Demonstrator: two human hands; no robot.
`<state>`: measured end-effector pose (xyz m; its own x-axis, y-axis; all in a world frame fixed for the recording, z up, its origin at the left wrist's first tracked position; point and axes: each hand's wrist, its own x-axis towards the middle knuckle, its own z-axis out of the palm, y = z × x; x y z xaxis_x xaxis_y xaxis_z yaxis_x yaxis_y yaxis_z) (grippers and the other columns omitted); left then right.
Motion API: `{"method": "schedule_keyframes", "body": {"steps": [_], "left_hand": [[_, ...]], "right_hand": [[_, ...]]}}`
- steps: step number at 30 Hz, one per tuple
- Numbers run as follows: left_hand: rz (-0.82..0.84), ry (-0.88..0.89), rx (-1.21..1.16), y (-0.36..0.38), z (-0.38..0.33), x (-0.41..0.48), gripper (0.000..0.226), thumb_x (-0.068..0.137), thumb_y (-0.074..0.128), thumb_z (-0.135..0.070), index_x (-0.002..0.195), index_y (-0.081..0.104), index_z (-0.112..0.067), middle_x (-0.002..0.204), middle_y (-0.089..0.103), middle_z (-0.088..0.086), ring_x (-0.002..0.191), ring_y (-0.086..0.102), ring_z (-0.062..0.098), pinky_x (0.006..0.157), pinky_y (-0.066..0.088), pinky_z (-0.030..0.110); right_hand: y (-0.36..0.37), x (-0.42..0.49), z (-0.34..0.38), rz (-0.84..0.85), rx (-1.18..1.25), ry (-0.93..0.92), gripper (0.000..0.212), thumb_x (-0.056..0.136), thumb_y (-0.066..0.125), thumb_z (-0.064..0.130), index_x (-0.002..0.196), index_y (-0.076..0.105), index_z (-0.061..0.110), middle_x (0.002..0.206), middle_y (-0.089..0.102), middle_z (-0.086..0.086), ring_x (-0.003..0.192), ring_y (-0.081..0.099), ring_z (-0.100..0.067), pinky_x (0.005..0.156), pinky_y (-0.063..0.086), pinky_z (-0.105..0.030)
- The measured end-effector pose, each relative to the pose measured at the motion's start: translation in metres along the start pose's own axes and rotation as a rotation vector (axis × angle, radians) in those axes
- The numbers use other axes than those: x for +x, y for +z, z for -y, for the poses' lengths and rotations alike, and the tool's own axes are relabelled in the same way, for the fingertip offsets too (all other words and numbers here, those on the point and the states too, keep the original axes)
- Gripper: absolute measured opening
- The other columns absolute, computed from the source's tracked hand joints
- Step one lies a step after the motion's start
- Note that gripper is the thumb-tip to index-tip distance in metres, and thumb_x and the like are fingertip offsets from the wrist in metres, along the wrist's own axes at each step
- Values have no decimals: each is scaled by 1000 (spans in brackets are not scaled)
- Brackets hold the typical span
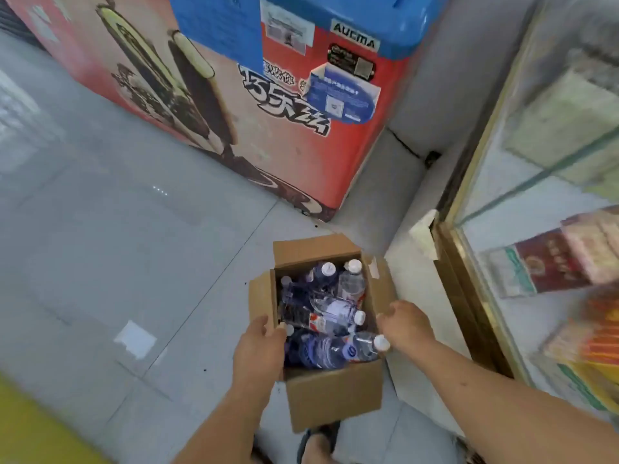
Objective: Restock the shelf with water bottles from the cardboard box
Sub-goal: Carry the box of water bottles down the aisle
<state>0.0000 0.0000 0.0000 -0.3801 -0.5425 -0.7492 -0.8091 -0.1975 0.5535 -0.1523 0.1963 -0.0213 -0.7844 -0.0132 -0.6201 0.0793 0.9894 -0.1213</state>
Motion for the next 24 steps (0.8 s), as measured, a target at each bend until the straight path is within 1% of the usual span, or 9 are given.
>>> {"method": "schedule_keyframes", "body": {"steps": [5, 9, 11, 14, 16, 18, 20, 22, 24], "left_hand": [[20, -42, 63, 40, 27, 75, 64, 95, 54, -42, 152, 32, -23, 151, 46, 6, 132, 48, 30, 103, 39, 38], [-8, 10, 85, 55, 34, 117, 66, 95, 54, -40, 153, 28, -24, 146, 50, 6, 129, 51, 31, 100, 41, 39], [-38, 16, 105, 58, 37, 131, 60, 95, 55, -34, 149, 34, -20, 140, 55, 8, 119, 56, 32, 92, 43, 36], [-20, 27, 110, 65, 43, 144, 29, 92, 57, -24, 121, 55, -25, 109, 69, 0, 91, 63, 25, 78, 50, 34], [20, 31, 79, 69, 54, 152, 24, 90, 58, -22, 109, 56, -37, 91, 68, -14, 85, 65, 16, 70, 52, 33], [64, 2, 67, 69, 62, 160, 21, 89, 60, -28, 102, 58, -44, 85, 66, -20, 81, 64, 9, 65, 52, 32], [96, -45, 96, 67, 69, 167, 5, 89, 63, -37, 90, 59, -40, 80, 66, -16, 76, 64, 10, 60, 51, 30], [118, -53, 232, 69, 73, 170, 15, 89, 63, -41, 82, 58, -28, 73, 65, -7, 69, 62, 15, 58, 49, 30], [9, -9, 434, 73, 74, 170, 22, 89, 61, -36, 75, 55, -20, 69, 60, 0, 63, 55, 19, 55, 42, 30]], "right_hand": [[31, 54, -5, 0, 61, 35, 43, 91, 60, 33, 129, 58, 15, 130, 62, -10, 118, 58, -33, 93, 45, -34], [49, 76, -4, -63, 142, 25, 32, 88, 62, 27, 118, 63, 15, 118, 68, -11, 108, 62, -34, 90, 49, -36], [58, 84, -4, -51, 151, 10, 26, 87, 63, 25, 111, 65, 16, 110, 69, -10, 100, 63, -33, 86, 51, -36], [73, 93, -3, -37, 210, 10, 20, 86, 62, 18, 105, 66, 19, 99, 71, -5, 87, 64, -28, 73, 49, -33], [85, 104, -5, -50, 224, -3, 16, 86, 58, 15, 100, 65, 20, 94, 71, -5, 79, 61, -26, 65, 42, -30], [91, 117, -9, -32, 177, -6, 14, 89, 56, 16, 100, 65, 16, 96, 70, -9, 81, 61, -30, 67, 40, -30], [95, 130, -13, 32, 115, -6, 12, 91, 57, 18, 97, 66, 14, 99, 71, -13, 83, 62, -32, 68, 41, -30], [98, 139, -15, 66, 75, 11, 10, 90, 59, 22, 91, 66, 15, 97, 71, -13, 79, 62, -31, 67, 43, -30], [104, 142, -14, 27, 45, 44, 16, 89, 59, 26, 86, 68, 13, 92, 72, -13, 81, 66, -33, 70, 51, -33]]}}
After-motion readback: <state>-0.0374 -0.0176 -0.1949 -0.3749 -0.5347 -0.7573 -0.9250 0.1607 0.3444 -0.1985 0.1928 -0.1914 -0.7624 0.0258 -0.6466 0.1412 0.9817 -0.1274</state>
